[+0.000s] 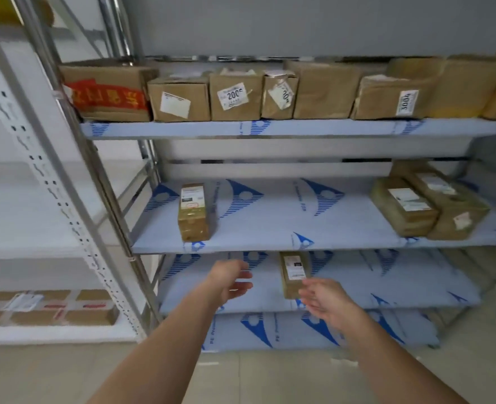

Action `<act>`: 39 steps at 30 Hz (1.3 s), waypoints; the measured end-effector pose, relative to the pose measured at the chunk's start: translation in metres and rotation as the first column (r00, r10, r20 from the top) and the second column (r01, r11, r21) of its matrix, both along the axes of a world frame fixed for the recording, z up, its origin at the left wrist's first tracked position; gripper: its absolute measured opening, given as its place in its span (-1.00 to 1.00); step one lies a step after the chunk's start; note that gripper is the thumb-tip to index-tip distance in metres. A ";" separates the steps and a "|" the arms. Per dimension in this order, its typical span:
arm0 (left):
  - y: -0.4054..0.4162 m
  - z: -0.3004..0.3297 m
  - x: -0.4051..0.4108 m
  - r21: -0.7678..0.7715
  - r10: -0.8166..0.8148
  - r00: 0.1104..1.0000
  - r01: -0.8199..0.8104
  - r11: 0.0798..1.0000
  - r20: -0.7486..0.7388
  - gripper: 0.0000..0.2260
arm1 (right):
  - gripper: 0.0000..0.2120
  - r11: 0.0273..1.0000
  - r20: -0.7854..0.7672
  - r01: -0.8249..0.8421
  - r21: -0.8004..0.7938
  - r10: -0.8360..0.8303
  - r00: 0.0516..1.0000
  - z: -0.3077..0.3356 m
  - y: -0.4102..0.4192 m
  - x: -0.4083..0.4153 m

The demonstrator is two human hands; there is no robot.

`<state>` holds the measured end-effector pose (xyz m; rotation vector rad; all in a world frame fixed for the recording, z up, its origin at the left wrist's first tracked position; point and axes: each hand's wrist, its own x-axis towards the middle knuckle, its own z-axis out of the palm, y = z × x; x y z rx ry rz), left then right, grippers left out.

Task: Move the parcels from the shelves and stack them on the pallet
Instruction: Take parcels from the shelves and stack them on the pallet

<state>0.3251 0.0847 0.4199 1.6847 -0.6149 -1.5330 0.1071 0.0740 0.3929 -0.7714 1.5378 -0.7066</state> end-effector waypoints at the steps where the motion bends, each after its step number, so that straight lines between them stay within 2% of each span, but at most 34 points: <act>1: -0.009 0.003 -0.010 -0.001 -0.023 1.000 0.023 1.000 0.009 -0.81 | -0.81 1.000 0.005 0.021 0.004 -0.021 1.000 0.000 -0.005 -0.010; 8: -0.084 0.004 -0.051 0.016 -0.106 0.993 0.105 0.994 0.050 -0.82 | -0.82 0.992 0.013 0.116 0.038 -0.117 0.993 -0.004 -0.050 -0.048; 14: -0.171 0.012 -0.078 0.013 -0.148 0.989 0.148 0.989 0.030 -0.83 | -0.91 0.965 0.032 0.256 0.051 -0.257 0.966 0.018 -0.119 -0.076; 20: -0.230 0.020 -0.129 -0.001 -0.286 0.958 0.287 0.958 0.033 -0.83 | -0.72 0.920 0.009 0.392 0.009 -0.392 0.920 0.037 -0.177 -0.121; 24: -0.256 0.018 -0.164 0.013 -0.343 0.939 0.343 0.939 0.006 -0.86 | -0.80 0.916 0.024 0.400 0.000 -0.400 0.916 0.041 -0.202 -0.150; 27: -0.275 0.022 -0.184 -0.003 -0.329 0.944 0.329 0.944 0.009 -0.85 | -0.87 0.941 0.062 0.336 -0.032 -0.334 0.941 0.045 -0.224 -0.169; 30: -0.287 0.033 -0.202 -0.040 -0.278 0.960 0.279 0.959 0.024 -0.84 | -0.85 0.962 0.046 0.255 -0.102 -0.251 0.967 0.057 -0.245 -0.185; 33: -0.288 0.047 -0.218 -0.058 -0.276 0.958 0.281 0.958 0.083 -0.84 | -0.86 0.987 0.043 0.078 -0.140 -0.073 0.996 0.073 -0.259 -0.197; 36: -0.280 0.064 -0.236 -0.113 -0.260 0.946 0.285 0.952 0.195 -0.83 | -0.86 0.951 -0.115 -0.238 -0.196 0.219 0.969 0.096 -0.270 -0.205; 39: -0.265 0.078 -0.246 -0.310 -0.087 0.942 0.192 0.931 0.323 -0.71 | -0.84 0.836 -0.321 -0.484 -0.259 0.398 0.859 0.121 -0.275 -0.203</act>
